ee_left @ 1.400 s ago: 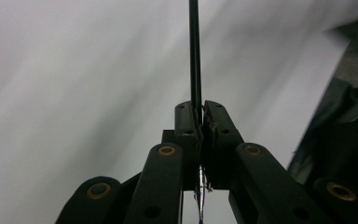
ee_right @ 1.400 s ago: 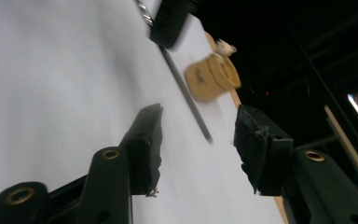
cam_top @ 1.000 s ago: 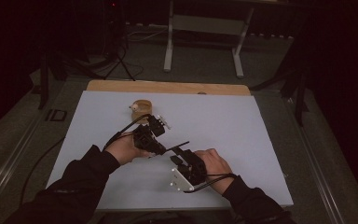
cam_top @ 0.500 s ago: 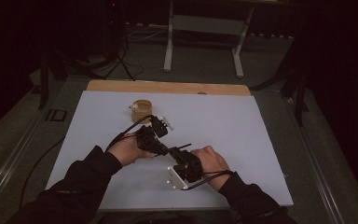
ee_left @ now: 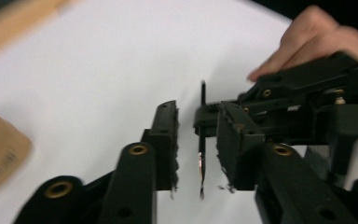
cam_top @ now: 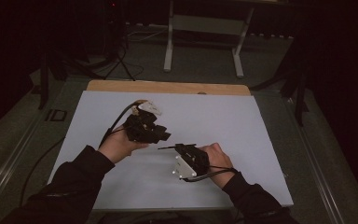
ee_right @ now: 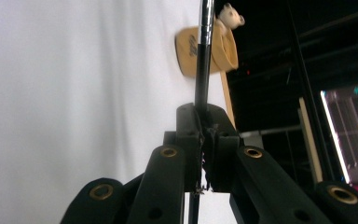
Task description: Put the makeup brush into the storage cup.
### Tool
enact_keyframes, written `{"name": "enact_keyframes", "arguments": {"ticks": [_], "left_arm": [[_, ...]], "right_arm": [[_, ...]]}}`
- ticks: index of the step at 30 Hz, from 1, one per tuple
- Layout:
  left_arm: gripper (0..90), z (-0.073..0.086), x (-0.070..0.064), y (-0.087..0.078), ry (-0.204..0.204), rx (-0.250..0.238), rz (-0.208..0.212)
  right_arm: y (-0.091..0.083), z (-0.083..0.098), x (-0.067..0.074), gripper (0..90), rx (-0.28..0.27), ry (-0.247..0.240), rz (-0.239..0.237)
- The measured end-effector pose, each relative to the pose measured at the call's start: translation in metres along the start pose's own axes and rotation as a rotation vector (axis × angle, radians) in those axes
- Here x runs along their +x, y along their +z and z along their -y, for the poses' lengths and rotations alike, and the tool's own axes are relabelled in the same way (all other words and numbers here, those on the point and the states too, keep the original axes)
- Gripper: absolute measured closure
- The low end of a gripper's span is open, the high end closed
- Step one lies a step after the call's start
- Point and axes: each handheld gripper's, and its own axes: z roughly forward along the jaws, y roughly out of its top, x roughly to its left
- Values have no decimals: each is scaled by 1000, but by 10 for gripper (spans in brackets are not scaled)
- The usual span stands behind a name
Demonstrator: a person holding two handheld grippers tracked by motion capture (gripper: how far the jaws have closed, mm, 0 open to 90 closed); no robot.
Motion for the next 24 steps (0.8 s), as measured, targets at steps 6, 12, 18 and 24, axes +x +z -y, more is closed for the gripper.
{"name": "enact_keyframes", "arguments": {"ticks": [6,12,18,24], "left_arm": [[547,14,3,-24,-16,-99,-6],[311,40,7,-30,-43,-132,50],[132,65,3,-27,-16,-147,52],[0,98,6,-21,-75,-205,-1]], "right_arm": [[-5,17,-20,859,22,228,-35],[-13,23,-45,859,-3,443,-57],[-17,26,-73,859,-58,659,-83],[-17,25,-93,859,-114,792,-87]]}}
